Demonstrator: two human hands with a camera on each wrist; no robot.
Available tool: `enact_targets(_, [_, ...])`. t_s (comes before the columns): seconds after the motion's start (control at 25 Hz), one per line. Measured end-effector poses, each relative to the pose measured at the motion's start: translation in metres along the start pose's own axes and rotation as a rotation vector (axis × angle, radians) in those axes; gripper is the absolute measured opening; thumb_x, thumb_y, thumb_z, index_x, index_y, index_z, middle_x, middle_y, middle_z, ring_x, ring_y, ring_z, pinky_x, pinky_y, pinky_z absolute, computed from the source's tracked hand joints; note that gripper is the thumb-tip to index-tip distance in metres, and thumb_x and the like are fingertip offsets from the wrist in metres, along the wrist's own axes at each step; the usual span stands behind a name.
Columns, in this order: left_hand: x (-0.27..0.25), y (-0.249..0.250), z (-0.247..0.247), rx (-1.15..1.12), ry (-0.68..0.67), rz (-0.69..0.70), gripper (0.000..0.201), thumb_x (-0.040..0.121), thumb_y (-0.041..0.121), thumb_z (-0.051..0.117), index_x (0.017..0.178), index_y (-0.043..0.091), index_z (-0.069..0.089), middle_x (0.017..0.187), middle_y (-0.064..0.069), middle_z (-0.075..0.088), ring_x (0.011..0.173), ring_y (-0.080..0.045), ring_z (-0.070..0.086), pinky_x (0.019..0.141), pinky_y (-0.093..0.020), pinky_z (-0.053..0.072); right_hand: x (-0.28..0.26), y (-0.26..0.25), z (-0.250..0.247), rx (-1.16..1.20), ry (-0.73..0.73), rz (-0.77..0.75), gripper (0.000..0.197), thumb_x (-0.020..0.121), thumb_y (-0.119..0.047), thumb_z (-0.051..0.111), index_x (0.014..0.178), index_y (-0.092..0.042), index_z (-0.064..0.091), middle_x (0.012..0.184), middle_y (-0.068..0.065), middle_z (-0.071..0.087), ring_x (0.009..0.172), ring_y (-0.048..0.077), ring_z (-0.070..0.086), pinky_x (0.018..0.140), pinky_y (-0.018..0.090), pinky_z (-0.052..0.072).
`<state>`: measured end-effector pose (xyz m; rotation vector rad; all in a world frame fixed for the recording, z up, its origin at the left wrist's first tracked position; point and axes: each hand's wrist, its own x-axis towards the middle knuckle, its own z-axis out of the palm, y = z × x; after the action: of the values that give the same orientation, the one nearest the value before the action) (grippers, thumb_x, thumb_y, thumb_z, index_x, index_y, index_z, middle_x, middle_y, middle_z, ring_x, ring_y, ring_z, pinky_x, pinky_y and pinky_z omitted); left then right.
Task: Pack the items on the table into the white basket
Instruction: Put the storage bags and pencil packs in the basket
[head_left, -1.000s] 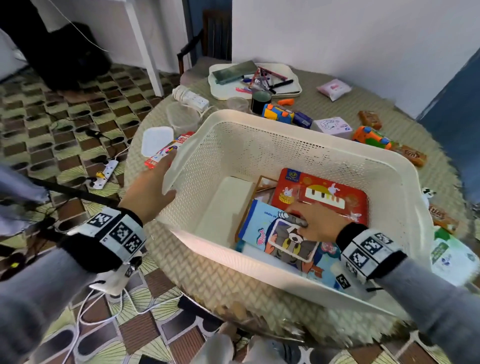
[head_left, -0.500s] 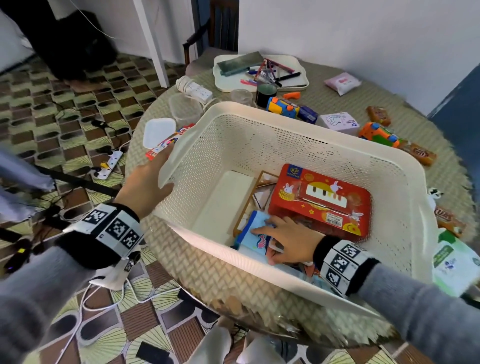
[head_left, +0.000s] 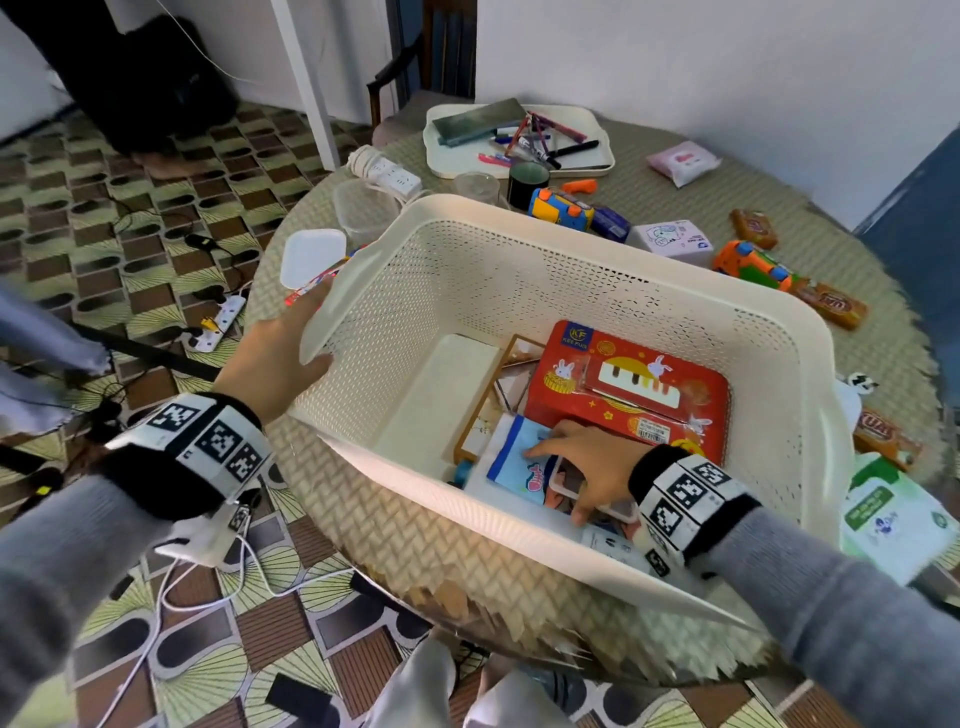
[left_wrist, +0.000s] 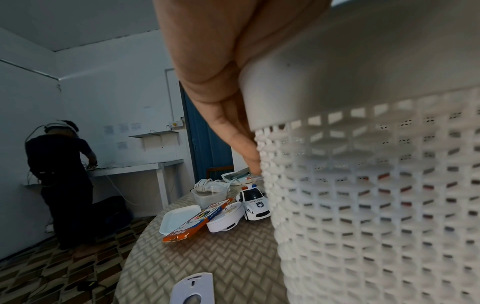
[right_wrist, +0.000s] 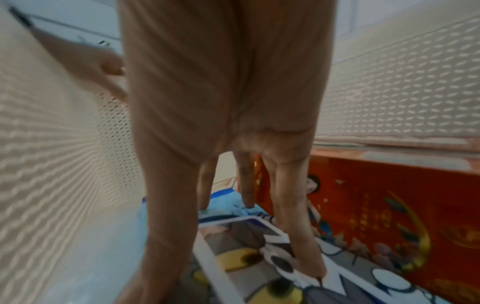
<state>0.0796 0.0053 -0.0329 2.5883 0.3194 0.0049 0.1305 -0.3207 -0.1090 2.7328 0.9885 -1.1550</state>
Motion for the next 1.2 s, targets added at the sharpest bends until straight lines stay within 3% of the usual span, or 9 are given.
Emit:
enact_targets(0.24, [-0.002, 0.003, -0.001, -0.017, 0.036, 0.008, 0.078, 0.086, 0.008, 0.066, 0.149, 0.027, 0.025, 0.123, -0.018, 0.059, 0.103, -0.035, 0.057, 0.089, -0.041, 0.043, -0.003, -0.006, -0.004, -0.07, 0.109, -0.019, 0.086, 0.069, -0.039, 0.081, 0.142, -0.027, 0.038, 0.135, 0.001, 0.044, 0.123, 0.021, 0.045, 0.097, 0.033, 0.041])
enact_targets(0.52, [-0.008, 0.003, -0.001, -0.086, 0.117, 0.0, 0.069, 0.085, 0.008, 0.068, 0.144, 0.025, 0.037, 0.132, -0.007, 0.057, 0.111, -0.027, 0.057, 0.094, -0.034, 0.041, -0.011, -0.009, -0.027, 0.18, 0.278, -0.11, 0.06, 0.082, -0.035, 0.072, 0.136, -0.022, 0.048, 0.134, 0.0, 0.054, 0.12, 0.015, 0.051, 0.101, 0.032, 0.043])
enact_targets(0.6, [-0.009, 0.003, -0.001, -0.109, 0.144, 0.018, 0.061, 0.087, 0.01, 0.066, 0.142, 0.022, 0.042, 0.132, -0.006, 0.057, 0.104, -0.022, 0.057, 0.088, -0.027, 0.041, -0.012, -0.009, -0.029, 0.202, 0.284, -0.114, 0.054, 0.085, -0.032, 0.068, 0.135, -0.021, 0.049, 0.131, -0.001, 0.055, 0.116, 0.014, 0.053, 0.097, 0.027, 0.044])
enact_targets(0.72, [-0.015, -0.002, -0.001, -0.187, 0.212, 0.021, 0.043, 0.091, 0.012, 0.061, 0.133, 0.017, 0.055, 0.109, -0.008, 0.066, 0.076, -0.013, 0.054, 0.068, -0.012, 0.039, -0.017, -0.013, -0.038, 0.264, 0.349, -0.146, 0.043, 0.088, -0.027, 0.065, 0.13, -0.023, 0.054, 0.117, -0.002, 0.061, 0.104, 0.011, 0.058, 0.085, 0.021, 0.045])
enact_targets(0.8, [-0.019, -0.006, -0.004, -0.248, 0.236, 0.025, 0.034, 0.092, 0.016, 0.06, 0.126, 0.017, 0.061, 0.1, -0.004, 0.067, 0.073, -0.014, 0.057, 0.069, -0.016, 0.046, -0.018, -0.018, -0.048, 0.31, 0.405, -0.18, 0.037, 0.088, -0.026, 0.066, 0.124, -0.023, 0.058, 0.108, -0.002, 0.064, 0.094, 0.01, 0.061, 0.082, 0.024, 0.049])
enact_targets(0.88, [-0.021, -0.01, -0.008, -0.272, 0.242, 0.045, 0.029, 0.093, 0.019, 0.058, 0.12, 0.016, 0.066, 0.099, -0.001, 0.068, 0.083, -0.019, 0.063, 0.079, -0.031, 0.051, -0.017, -0.03, -0.063, 0.319, 0.438, -0.209, 0.034, 0.088, -0.027, 0.066, 0.121, -0.022, 0.06, 0.106, 0.001, 0.065, 0.091, 0.011, 0.061, 0.084, 0.029, 0.051])
enact_targets(0.96, [-0.018, -0.016, -0.013, -0.285, 0.237, 0.07, 0.026, 0.094, 0.023, 0.057, 0.116, 0.014, 0.069, 0.1, -0.002, 0.07, 0.088, -0.021, 0.065, 0.083, -0.038, 0.052, -0.014, -0.044, -0.083, 0.327, 0.476, -0.244, 0.033, 0.088, -0.026, 0.066, 0.12, -0.02, 0.061, 0.106, 0.0, 0.065, 0.091, 0.013, 0.062, 0.087, 0.031, 0.051])
enact_targets(1.12, [-0.008, -0.04, -0.028, -0.331, 0.265, 0.08, 0.022, 0.093, 0.023, 0.058, 0.111, 0.015, 0.068, 0.095, -0.003, 0.07, 0.087, -0.023, 0.066, 0.083, -0.04, 0.053, -0.005, -0.099, -0.131, 0.322, 0.587, -0.327, 0.033, 0.088, -0.028, 0.065, 0.119, -0.019, 0.062, 0.106, 0.0, 0.063, 0.086, 0.015, 0.063, 0.082, 0.026, 0.049])
enact_targets(1.2, [-0.003, -0.058, -0.038, -0.363, 0.281, 0.066, 0.02, 0.093, 0.02, 0.059, 0.11, 0.016, 0.067, 0.094, -0.005, 0.07, 0.087, -0.022, 0.065, 0.08, -0.031, 0.051, 0.005, -0.131, -0.152, 0.343, 0.651, -0.37, 0.03, 0.088, -0.025, 0.065, 0.117, -0.017, 0.064, 0.103, 0.002, 0.065, 0.083, 0.016, 0.063, 0.08, 0.026, 0.048])
